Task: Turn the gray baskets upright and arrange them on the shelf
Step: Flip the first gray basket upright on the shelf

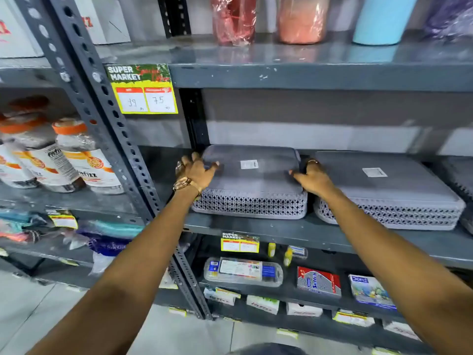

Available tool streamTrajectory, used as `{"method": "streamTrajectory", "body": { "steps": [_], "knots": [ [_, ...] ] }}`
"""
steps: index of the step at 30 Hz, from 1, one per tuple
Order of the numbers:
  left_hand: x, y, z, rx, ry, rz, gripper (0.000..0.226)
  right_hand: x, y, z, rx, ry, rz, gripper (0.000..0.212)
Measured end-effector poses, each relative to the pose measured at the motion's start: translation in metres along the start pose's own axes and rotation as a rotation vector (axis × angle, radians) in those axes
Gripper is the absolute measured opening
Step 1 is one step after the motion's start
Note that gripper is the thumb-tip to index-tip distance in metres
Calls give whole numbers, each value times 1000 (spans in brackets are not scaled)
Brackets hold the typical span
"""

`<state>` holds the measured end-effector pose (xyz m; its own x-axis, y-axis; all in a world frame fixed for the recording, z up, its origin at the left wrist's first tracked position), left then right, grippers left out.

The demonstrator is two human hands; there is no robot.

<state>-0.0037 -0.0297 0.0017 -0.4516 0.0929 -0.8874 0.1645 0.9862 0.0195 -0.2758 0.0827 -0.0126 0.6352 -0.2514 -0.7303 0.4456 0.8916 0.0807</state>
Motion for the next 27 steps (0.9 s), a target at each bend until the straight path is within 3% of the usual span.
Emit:
{"method": "streamTrajectory", "body": {
  "steps": [3,7,9,11,14,17,20,23,27],
  "knots": [
    [5,-24,10,-131,163,114,81,8,-14,8,43,-121,-47,55],
    [19,-41,11,-189,421,208,86,21,-22,12,173,-209,28,59],
    [22,-39,12,-209,494,136,92,21,-25,12,215,-336,-35,66],
    [23,-39,14,-182,603,14,98,16,-30,18,164,-503,-141,52],
    [3,-36,2,-39,863,-274,86,-2,-34,25,124,-801,-341,44],
    [-12,-39,-1,-18,982,-341,79,-12,-34,19,152,-989,-424,46],
    [-9,-31,14,-162,1050,-244,98,-11,-21,10,219,-968,-442,62],
    [5,-24,33,-309,1107,-136,103,-7,-2,0,294,-764,-395,84],
    [15,-11,48,-310,1068,40,92,2,21,-14,278,-558,-296,62]
  ]
}}
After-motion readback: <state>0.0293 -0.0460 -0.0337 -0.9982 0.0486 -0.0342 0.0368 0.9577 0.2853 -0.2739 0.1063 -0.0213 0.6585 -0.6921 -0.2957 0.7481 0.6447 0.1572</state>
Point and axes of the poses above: each hand's wrist, its own y-axis away from the middle knuckle, its own x-axis out of the palm, z = x × y, the point moved 3 cm from there along -y, towards the middle knuckle, and after that the axes turned 5 degrees about z, right-handed, at the moved point
